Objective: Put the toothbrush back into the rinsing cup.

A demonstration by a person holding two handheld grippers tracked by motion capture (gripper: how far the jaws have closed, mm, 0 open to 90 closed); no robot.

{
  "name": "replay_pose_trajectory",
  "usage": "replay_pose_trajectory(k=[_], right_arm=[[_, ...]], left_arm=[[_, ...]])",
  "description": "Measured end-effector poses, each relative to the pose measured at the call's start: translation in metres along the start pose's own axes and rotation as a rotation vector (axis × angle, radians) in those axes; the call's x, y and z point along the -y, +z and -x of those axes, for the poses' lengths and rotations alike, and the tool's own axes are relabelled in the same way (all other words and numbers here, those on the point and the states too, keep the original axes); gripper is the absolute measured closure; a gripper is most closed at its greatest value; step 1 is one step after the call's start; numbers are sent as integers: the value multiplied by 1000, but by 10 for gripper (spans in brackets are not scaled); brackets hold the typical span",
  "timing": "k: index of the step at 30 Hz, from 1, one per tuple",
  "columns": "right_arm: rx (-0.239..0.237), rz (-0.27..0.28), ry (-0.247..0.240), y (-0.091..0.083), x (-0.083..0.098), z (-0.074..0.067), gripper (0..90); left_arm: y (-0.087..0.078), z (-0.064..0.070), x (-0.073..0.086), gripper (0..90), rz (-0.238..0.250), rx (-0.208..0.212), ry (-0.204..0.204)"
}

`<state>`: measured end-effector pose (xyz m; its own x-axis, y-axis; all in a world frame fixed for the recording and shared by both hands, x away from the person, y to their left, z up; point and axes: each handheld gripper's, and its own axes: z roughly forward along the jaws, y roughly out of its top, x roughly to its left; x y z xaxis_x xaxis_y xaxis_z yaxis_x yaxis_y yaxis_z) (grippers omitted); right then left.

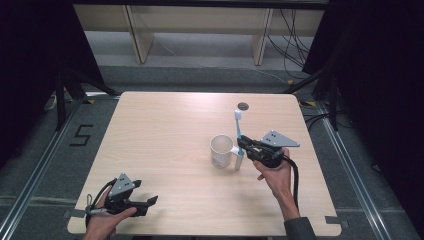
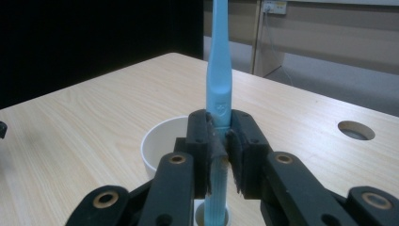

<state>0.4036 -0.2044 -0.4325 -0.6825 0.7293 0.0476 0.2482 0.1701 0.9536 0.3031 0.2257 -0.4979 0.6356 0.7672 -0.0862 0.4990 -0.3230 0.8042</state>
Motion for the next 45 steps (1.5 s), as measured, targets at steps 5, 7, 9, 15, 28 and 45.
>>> replay_pose_trajectory(k=[5,7,9,15,28,45], right_arm=[[4,-12,8,-2,4,-1,789],[1,-19,-1,-2,5,0,788],[-2,-35,5,-4,6,0,788],[15,-58,-24,-6,8,1,788],[16,-86,-13,-6,17,1,782],[38,-94,30,-12,17,1,437]], left_arm=[[0,0,0,167,1,0,2],[0,1,0,167,1,-4,0],[0,0,0,167,1,0,1],[0,1,0,167,0,-4,1],[0,1,0,167,1,-3,2],[0,0,0,167,0,-1,2]])
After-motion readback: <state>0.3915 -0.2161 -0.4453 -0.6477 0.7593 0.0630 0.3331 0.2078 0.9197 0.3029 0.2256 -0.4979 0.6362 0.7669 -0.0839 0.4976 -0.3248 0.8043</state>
